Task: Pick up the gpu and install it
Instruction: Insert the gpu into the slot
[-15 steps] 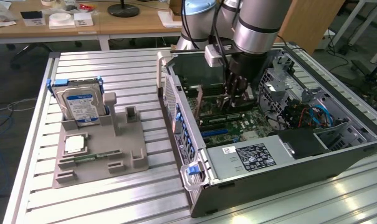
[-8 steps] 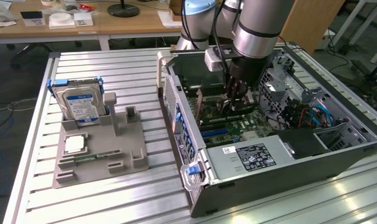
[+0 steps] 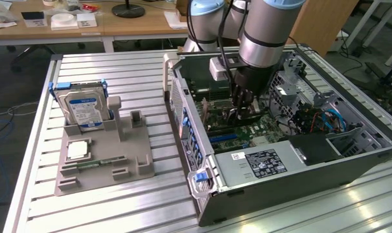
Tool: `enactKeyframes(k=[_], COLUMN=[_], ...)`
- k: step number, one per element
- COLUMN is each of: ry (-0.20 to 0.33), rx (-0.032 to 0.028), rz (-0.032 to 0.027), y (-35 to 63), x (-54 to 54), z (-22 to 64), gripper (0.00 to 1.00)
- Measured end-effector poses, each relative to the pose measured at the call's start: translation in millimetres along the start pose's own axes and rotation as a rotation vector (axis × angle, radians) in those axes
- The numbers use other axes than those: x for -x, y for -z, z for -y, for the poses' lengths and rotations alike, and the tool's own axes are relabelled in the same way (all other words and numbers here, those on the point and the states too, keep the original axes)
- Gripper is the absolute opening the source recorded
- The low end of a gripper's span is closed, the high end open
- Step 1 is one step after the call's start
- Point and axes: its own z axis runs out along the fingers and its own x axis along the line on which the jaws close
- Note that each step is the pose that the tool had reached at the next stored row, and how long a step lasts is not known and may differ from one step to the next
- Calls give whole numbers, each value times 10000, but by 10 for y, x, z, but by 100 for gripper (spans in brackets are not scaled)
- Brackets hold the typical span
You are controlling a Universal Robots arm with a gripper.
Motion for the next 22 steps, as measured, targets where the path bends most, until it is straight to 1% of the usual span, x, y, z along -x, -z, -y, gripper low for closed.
enactKeyframes(k=[2, 9, 13, 18, 22], ry=[1, -3, 1, -1, -2], rx=[0, -1, -1, 1, 0], rz=[2, 2, 3, 1, 2], y=[-36, -48, -112, -147, -190], x=[-1, -2, -5, -8, -15], z=[-1, -11, -15, -43, -46], gripper=[28, 28, 28, 28, 28])
